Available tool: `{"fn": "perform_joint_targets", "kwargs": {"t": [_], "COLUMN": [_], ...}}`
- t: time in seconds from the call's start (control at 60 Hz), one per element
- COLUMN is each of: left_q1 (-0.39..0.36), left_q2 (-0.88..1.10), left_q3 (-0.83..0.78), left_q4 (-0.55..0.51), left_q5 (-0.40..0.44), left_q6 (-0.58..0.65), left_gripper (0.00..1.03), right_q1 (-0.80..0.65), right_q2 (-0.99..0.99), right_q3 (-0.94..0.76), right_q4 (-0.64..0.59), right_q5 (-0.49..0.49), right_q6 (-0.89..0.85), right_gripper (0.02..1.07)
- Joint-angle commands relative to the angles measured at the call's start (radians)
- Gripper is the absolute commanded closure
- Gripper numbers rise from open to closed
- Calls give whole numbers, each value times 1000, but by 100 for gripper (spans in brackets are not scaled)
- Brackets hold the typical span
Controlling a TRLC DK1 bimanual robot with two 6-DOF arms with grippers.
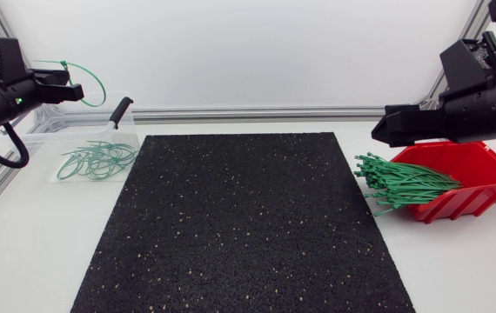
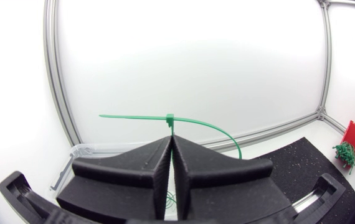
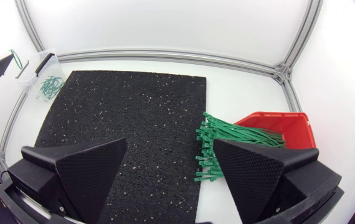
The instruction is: Take a green cable tie from the red box, thread the tail through the head to close it, then place it in the transparent bin on the left.
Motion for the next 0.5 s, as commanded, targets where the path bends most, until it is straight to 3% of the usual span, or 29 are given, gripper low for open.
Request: {"fn": "perform_joint_targets", "kwargs": {"t": [0.0, 0.183, 0.483], "left_q1": [38, 83, 123], "left_q2": [59, 167, 472], "left_q3": [65, 219, 652], "left_q4": [49, -18, -520], "left_q5": [-3, -46, -68], "left_q6": [26, 19, -27], "left_gripper": [100, 100, 100], "right_q1": [-8, -10, -8], "right_q2": [-81, -209, -342], "right_q3": [-49, -96, -153], "right_q4": [11, -33, -108], "right_q5": [29, 71, 85], "right_q6": [-45, -66, -69], "right_gripper": [6, 6, 6]}}
